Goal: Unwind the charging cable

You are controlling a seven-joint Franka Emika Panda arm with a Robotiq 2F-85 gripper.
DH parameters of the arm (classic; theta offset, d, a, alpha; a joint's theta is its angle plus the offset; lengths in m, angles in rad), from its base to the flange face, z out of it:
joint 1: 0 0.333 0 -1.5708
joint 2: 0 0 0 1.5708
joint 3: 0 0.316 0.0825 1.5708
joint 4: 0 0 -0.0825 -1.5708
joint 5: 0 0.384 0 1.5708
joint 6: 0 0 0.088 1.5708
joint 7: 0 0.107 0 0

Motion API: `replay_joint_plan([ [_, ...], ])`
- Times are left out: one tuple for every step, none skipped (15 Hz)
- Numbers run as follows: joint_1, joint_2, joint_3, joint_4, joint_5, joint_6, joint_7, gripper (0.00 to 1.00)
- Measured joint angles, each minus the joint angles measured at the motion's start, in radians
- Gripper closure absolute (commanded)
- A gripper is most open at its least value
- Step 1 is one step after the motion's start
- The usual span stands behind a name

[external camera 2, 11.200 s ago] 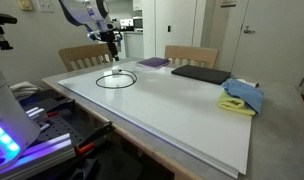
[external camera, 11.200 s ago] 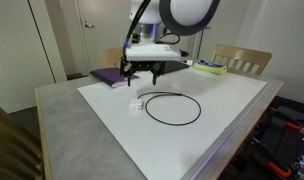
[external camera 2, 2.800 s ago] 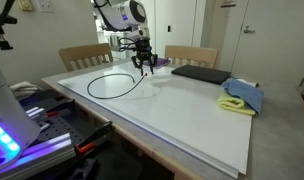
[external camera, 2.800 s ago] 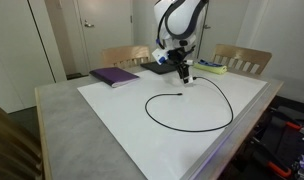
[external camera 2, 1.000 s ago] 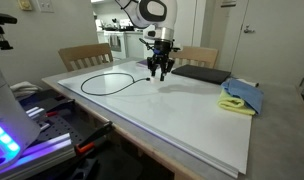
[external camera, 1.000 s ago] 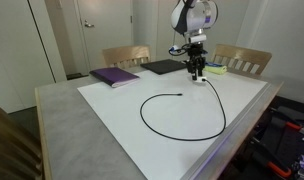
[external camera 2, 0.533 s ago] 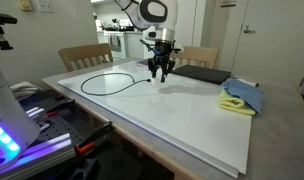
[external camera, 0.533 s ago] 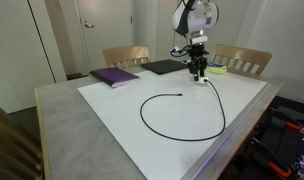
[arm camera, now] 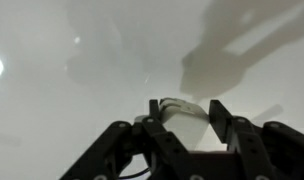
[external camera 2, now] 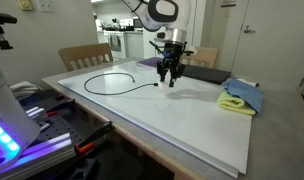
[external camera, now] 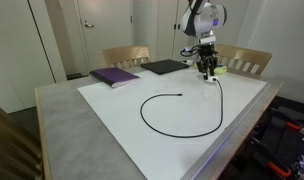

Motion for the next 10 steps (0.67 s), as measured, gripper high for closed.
replay_joint_plan([
  [-0.006, 0.02, -0.014, 0.0, 0.024, -0.008, 0.0, 0.72],
  [-0.01, 0.043, -0.029, 0.001, 0.053, -0.016, 0.0, 0.72],
  [-0.013, 0.069, -0.045, 0.002, 0.084, -0.025, 0.0, 0.72],
  [-0.016, 0.096, -0.06, 0.004, 0.116, -0.038, -0.001, 0.72],
  [-0.018, 0.122, -0.072, 0.006, 0.148, -0.051, -0.001, 0.72],
  [-0.02, 0.146, -0.081, 0.009, 0.178, -0.063, -0.001, 0.6],
  [-0.022, 0.169, -0.087, 0.014, 0.204, -0.08, -0.001, 0.22],
  [-0.021, 0.186, -0.096, 0.022, 0.218, -0.102, -0.001, 0.23],
  [-0.019, 0.2, -0.105, 0.031, 0.23, -0.122, -0.001, 0.2],
  [-0.018, 0.212, -0.111, 0.039, 0.239, -0.135, -0.001, 0.15],
])
